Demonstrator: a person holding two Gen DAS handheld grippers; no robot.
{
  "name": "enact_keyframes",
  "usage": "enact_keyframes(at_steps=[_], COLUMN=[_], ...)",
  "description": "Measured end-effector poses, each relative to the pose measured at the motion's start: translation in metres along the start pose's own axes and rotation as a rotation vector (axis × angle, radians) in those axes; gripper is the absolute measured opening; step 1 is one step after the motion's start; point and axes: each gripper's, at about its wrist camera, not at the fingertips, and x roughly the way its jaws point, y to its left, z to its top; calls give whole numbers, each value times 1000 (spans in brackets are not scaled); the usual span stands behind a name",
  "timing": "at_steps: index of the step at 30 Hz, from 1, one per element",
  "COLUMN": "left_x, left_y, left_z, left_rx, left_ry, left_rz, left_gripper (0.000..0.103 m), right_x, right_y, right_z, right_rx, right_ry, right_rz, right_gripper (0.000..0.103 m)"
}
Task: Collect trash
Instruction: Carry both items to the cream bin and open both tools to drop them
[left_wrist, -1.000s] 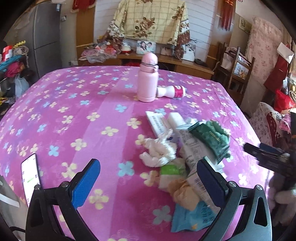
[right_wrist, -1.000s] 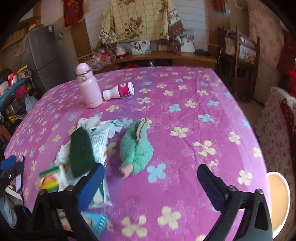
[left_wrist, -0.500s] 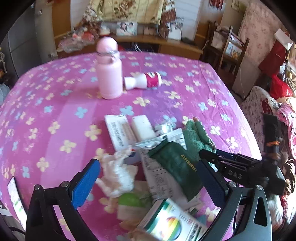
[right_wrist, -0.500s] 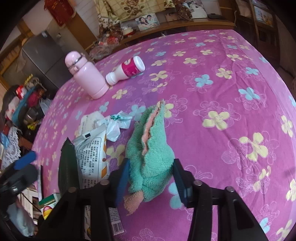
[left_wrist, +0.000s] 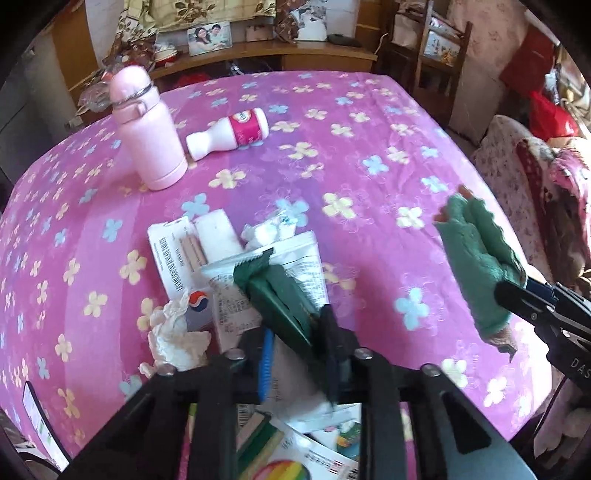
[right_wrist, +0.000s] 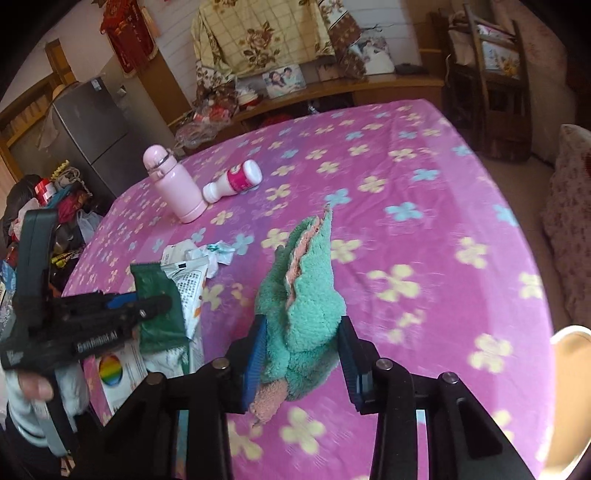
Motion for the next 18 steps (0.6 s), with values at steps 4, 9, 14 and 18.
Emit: enact_keyframes(at_steps=[4,9,14,18], left_x=[-25,-52,-62,-55], left_y=[-17,-51,-109,-168], left_z=[-1,1,-4,-14], left_rx=[25,78,158,223], left_ry=[-39,-87,-94,-69], left_rz=[-29,-95,-196,-292], left_gripper=[13,13,13,13], right_x=[-30,-72,-110,-127], right_y=[-25,-71,-128,-180], right_z=[-9,-18,-34,-53], right_rx=[-5,38,114,202], right_ry=[-23,-65,-80,-38], right_rz=[-41,-124,-237,-327], right_gripper=[40,40,40,40])
